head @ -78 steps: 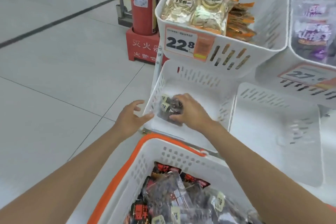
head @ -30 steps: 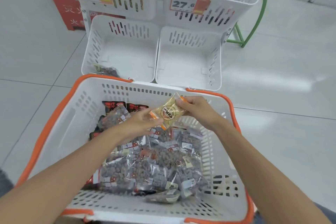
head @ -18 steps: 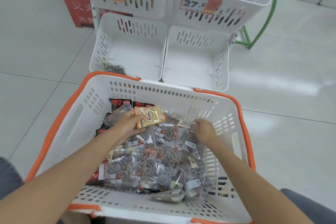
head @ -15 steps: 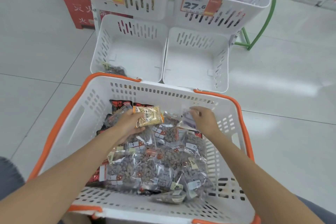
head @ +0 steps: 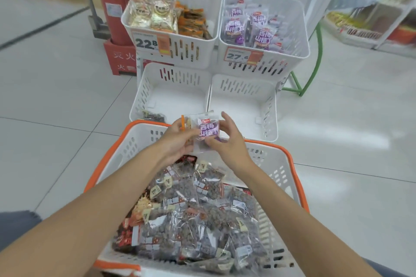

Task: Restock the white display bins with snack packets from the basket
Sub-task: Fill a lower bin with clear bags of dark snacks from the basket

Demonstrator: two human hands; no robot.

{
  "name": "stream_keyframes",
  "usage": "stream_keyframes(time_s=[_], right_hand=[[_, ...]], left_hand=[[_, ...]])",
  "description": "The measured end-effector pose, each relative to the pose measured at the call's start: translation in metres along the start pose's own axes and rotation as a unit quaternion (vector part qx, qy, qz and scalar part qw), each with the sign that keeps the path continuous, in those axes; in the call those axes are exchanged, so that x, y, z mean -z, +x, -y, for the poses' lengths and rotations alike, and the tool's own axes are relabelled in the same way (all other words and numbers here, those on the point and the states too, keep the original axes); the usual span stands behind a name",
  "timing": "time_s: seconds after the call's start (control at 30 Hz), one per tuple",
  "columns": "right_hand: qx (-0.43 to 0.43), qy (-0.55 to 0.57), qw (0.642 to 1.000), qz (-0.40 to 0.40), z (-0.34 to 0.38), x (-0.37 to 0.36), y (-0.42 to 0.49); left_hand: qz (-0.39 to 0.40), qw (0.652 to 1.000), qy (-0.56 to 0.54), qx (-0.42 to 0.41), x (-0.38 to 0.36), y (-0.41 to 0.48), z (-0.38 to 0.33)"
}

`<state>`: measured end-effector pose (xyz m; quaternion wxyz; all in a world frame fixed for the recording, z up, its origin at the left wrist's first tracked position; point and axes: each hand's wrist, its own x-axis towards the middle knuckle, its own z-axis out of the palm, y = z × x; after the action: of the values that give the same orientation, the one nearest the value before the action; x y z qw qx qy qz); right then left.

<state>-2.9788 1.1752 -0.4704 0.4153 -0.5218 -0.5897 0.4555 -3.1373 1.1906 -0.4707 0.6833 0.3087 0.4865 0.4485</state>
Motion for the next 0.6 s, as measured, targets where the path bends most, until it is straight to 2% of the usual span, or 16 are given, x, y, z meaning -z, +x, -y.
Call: stream_keyframes(time_s=[0.17, 0.43, 0.6], right_hand=[[0.018, -0.011, 0.998, -0.052, 0.032, 0.019, 0.022], [0.025, 0.036, 0.993, -0.106, 0.088, 0.079, 0.085], [0.061, 0.017, 0.982, -0.18, 0.11, 0.138, 0.132]], left_hand=[[-0.032, 0.993, 0.083, -0.076, -0.015, 0.002, -0.029], [0.024, 0.966, 0.18, -0.181, -0.072, 0.038, -0.13], [-0.081, 0.925, 0.279, -0.243, -0.078, 0.08, -0.18]])
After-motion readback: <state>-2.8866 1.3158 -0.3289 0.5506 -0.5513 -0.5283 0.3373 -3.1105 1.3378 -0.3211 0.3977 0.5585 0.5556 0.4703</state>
